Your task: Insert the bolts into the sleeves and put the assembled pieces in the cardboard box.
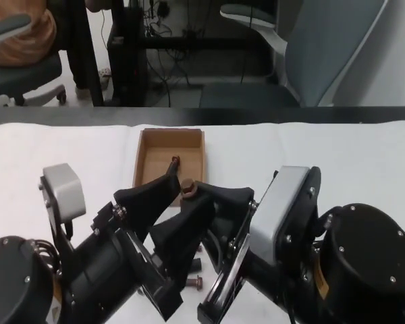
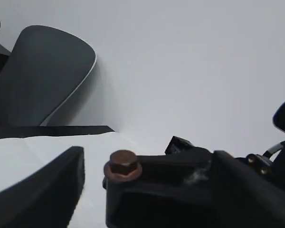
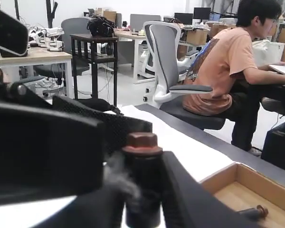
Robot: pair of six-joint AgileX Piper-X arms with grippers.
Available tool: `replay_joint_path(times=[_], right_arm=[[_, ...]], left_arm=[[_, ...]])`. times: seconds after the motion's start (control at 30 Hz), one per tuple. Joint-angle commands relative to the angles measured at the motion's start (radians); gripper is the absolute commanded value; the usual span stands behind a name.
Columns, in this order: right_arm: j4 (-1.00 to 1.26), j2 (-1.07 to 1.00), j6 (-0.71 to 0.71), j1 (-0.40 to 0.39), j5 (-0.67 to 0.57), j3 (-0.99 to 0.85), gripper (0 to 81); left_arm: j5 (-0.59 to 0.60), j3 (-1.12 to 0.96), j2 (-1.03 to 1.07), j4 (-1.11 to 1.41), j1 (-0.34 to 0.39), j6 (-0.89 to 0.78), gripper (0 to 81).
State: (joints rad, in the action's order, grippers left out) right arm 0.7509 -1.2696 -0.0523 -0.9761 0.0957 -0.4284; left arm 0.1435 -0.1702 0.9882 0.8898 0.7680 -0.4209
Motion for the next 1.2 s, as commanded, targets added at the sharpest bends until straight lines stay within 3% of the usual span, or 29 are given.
replay_joint_path(times=[0.0,0.13,0.17,0.23,0.33,0.53,0.67,0.97,1.17], right_arm=[[-0.037,0.005,-0.008,0.003,0.075,-0.014,0.6],[-0.177,0.005,-0.008,0.028,0.132,-0.014,0.6],[-0.213,0.005,-0.008,0.039,0.132,-0.014,0.6],[-0.269,0.005,-0.007,0.061,0.129,-0.014,0.6],[-0.312,0.005,-0.004,0.11,0.108,-0.024,0.6],[-0.54,-0.059,0.002,0.208,-0.016,-0.237,0.6],[-0.663,-0.18,-0.041,0.238,-0.066,-0.43,0.6],[-0.961,-0.566,-0.02,0.306,-0.127,-0.915,0.6],[-1.145,-0.796,-0.02,0.335,-0.127,-1.18,0.6]], left_arm=[[0.065,-0.001,-0.014,0.093,0.003,0.025,70.0],[0.06,-0.001,-0.061,0.167,-0.015,0.046,68.9],[0.06,0.003,-0.082,0.154,-0.02,0.046,62.9],[0.06,0.01,-0.126,0.113,-0.028,0.046,42.6],[0.069,0.04,-0.21,0.02,-0.049,0.058,1.8],[0.051,0.07,-0.384,-0.552,-0.049,0.114,1.8],[-0.068,0.07,-0.433,-0.859,-0.049,0.232,1.8],[-0.165,0.07,-0.486,-0.932,-0.049,0.312,1.8],[-0.163,0.07,-0.488,-0.991,-0.049,0.3,1.8]])
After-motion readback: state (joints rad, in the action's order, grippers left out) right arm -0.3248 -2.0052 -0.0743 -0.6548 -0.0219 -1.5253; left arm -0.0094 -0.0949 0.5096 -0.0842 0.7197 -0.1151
